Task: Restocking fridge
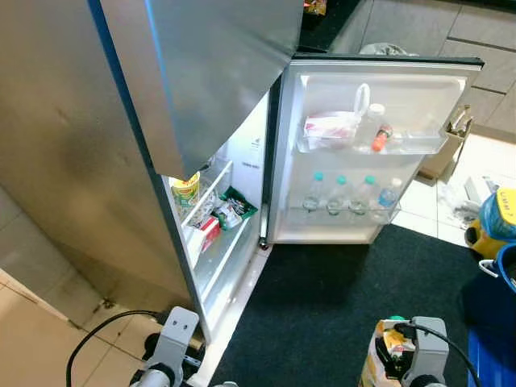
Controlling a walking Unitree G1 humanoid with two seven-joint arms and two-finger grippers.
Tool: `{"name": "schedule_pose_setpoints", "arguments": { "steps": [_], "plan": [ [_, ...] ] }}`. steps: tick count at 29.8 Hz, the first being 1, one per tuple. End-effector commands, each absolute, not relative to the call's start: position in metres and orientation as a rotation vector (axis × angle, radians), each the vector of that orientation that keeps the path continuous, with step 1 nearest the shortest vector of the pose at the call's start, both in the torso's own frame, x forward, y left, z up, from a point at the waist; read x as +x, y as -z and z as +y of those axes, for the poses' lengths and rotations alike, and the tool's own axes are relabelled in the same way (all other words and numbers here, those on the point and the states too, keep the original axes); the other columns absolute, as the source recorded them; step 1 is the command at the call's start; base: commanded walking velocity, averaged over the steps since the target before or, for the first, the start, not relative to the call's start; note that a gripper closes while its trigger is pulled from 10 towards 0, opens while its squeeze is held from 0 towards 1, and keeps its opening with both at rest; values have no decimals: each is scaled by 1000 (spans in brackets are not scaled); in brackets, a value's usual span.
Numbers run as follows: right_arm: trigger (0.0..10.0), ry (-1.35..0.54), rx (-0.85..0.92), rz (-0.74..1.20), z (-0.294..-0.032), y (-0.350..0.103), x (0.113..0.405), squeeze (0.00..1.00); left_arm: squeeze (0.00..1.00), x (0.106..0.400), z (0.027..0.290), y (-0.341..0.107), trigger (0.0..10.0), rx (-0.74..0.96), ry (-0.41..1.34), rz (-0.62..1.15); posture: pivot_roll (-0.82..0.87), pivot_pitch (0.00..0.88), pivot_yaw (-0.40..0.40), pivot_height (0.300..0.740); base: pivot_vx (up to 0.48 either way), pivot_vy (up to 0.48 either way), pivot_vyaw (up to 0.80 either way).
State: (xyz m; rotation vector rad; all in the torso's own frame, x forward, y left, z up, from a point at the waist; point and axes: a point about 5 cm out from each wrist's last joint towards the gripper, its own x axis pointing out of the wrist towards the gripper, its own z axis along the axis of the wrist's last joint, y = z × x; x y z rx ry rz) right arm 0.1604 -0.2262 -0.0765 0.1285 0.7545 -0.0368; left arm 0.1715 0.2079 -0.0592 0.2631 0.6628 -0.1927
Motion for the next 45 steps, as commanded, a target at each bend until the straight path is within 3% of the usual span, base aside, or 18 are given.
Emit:
{"name": "schedule_pose_setpoints", "arguments": {
  "steps": [1,26,45],
  "plan": [
    [10000,44,114,760,-230,77,158,0,0,168,200,63,10000,249,207,673,-26,35,-77,740,0,-431,0],
    [10000,44,111,796,-230,81,148,0,0,171,201,64,10000,244,193,678,-23,30,-73,740,0,-383,0],
    [10000,48,112,799,-230,82,147,0,0,176,207,61,10000,223,162,652,-26,25,-69,740,61,0,0]
  ]
}}
